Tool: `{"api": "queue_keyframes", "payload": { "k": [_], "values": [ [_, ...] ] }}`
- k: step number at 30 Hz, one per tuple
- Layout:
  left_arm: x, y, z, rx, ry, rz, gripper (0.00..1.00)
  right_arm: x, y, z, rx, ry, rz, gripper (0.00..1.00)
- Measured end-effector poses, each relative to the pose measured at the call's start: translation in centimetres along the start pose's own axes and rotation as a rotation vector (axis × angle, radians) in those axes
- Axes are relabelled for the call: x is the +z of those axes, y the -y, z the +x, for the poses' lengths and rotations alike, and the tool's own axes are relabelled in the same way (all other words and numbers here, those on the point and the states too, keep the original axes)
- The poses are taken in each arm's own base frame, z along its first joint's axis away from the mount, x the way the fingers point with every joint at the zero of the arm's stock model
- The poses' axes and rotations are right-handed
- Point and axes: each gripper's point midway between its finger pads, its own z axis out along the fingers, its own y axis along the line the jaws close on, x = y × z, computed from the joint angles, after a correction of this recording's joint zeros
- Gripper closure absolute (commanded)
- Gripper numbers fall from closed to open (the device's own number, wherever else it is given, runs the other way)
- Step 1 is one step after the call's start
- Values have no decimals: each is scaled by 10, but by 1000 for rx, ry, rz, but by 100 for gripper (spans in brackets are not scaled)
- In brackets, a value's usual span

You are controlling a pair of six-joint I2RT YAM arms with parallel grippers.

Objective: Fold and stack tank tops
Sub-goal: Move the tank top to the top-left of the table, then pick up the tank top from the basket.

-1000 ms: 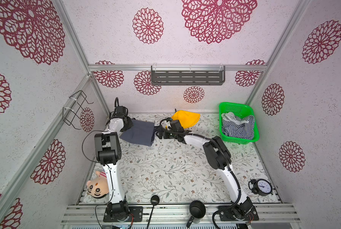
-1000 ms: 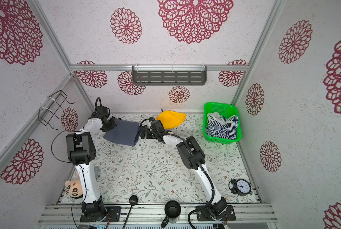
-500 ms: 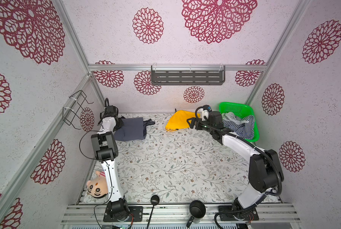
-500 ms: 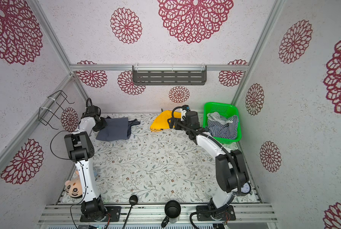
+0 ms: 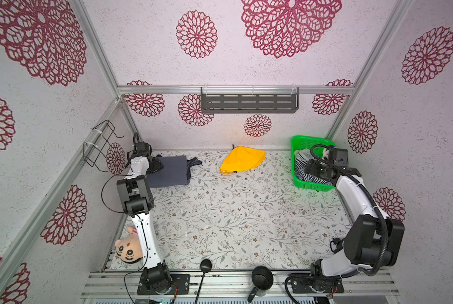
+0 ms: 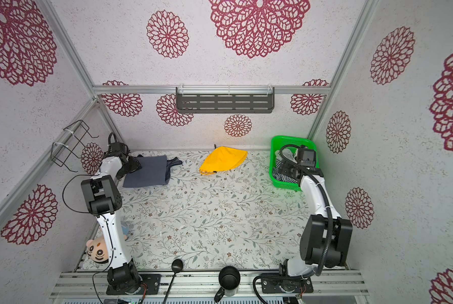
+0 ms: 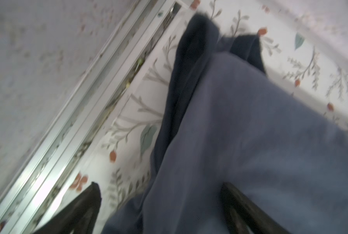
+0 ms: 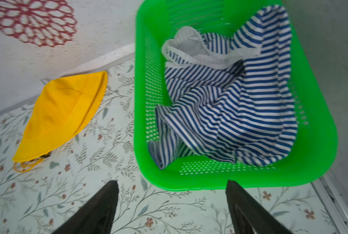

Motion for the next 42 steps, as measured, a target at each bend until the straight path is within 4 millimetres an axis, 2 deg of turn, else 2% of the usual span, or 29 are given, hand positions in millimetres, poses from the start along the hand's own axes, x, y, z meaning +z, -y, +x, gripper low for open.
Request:
{"api": "queue_keyframes", "payload": {
  "k": [3,6,8,11,13,16,19,22,24,25,26,27,30,35,37,39,41,42],
  "values": [
    [-29,1,6,-5,14,15,3,26,14,1,18,-48,42,16],
    [-73,13,17,-32,59,81,2,53,20,2,28,-92,67,28],
    [-105,25,32,-37,102,134,3,67,23,1,35,-106,82,30],
    [-151,60,71,6,132,218,3,87,28,-3,48,-119,102,30],
    [-177,90,98,55,147,284,3,100,32,-6,54,-126,118,25],
    [-215,124,143,128,154,373,2,118,43,-8,64,-134,157,16],
    [-250,135,176,159,169,442,2,138,54,-4,87,-157,182,15],
    [-278,140,201,165,179,502,2,165,62,-7,101,-176,194,19],
    [-291,141,217,168,174,524,2,185,65,-6,109,-184,194,25],
    [-296,141,224,169,169,532,2,194,67,-3,113,-193,196,33],
    [-299,140,230,169,164,537,2,200,68,0,118,-204,198,46],
    [-301,139,235,167,160,540,2,203,70,-2,119,-205,205,65],
    [-306,133,241,143,163,537,2,204,65,-16,139,-178,165,100],
    [-306,128,239,116,168,517,2,203,58,-19,145,-180,111,100],
    [-309,129,240,118,161,516,2,197,54,-24,140,-174,93,100],
    [-315,134,238,121,165,528,2,180,47,-38,133,-147,71,100],
    [-323,141,235,124,175,552,2,151,36,-62,122,-90,40,100],
    [-327,145,234,125,180,567,2,129,29,-80,115,-43,20,100]
  ]
}}
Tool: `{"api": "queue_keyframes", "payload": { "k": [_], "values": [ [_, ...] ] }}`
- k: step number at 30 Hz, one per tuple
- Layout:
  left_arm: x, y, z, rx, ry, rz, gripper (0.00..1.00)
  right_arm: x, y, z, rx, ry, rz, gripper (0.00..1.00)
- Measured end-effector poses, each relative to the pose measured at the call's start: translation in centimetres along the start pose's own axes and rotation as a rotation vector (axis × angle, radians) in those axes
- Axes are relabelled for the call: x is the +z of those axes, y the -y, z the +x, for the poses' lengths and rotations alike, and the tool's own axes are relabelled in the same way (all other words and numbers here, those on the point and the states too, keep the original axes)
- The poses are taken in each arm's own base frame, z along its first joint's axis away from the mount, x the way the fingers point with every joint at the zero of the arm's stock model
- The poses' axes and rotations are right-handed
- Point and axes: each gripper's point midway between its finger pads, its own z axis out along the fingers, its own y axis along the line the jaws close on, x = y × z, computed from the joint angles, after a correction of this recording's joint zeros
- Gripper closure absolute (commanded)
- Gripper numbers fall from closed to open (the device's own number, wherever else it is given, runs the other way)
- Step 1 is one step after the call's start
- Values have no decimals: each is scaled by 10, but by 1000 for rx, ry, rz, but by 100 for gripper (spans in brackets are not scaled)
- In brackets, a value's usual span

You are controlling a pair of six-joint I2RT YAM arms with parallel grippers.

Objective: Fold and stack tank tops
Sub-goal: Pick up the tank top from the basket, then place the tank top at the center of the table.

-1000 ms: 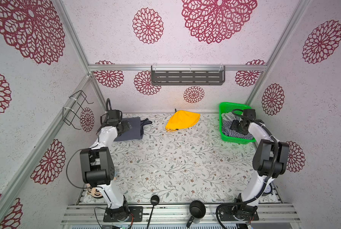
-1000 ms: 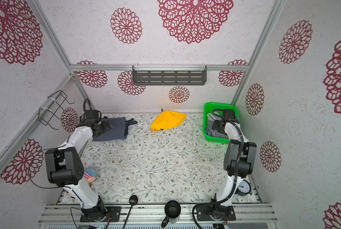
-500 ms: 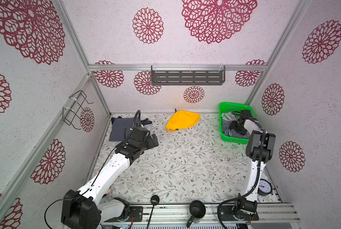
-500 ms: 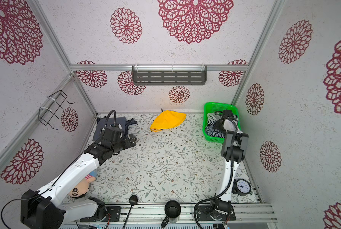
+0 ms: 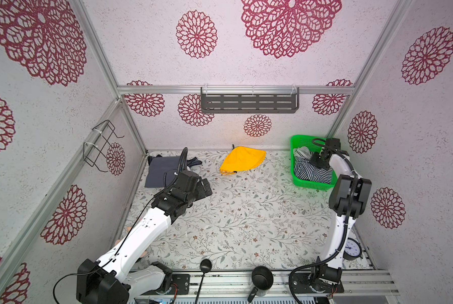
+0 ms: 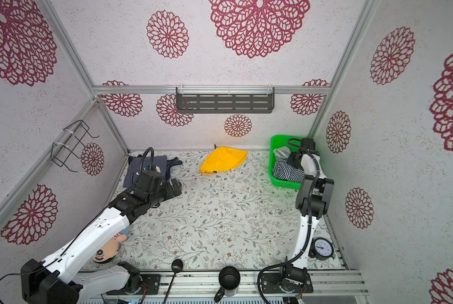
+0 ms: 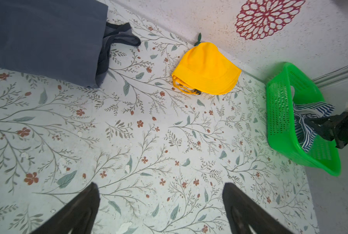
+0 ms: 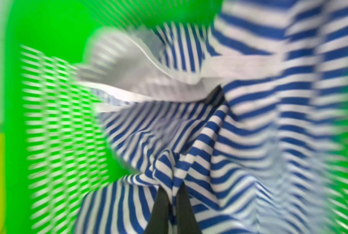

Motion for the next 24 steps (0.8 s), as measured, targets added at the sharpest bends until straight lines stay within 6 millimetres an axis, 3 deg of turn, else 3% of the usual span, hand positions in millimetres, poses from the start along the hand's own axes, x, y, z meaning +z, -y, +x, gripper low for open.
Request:
{"api": "queue_keyframes", "payload": {
  "k": [1,6,9,11,13,16,20,24],
  "values": [
    [-1,3,-2,1,3,10,2,-22,-9,-15,-6,45,-25,100],
    [-9,25,-6,-2,16,87,2,-179,-69,-91,-72,362,-198,100],
    [-20,36,-9,-10,30,147,2,-261,-108,-102,-126,498,-312,100],
    [-31,42,-16,-23,60,192,1,-301,-137,-93,-168,547,-397,100],
    [-43,43,-20,-36,89,220,0,-325,-170,-69,-217,548,-493,100],
    [-58,38,-25,-49,127,233,2,-337,-224,-18,-298,472,-645,100],
    [-73,24,-27,-63,167,213,7,-324,-294,72,-409,282,-815,100],
    [-78,-6,-20,-97,178,160,15,-306,-339,161,-509,91,-911,100]
  ]
}}
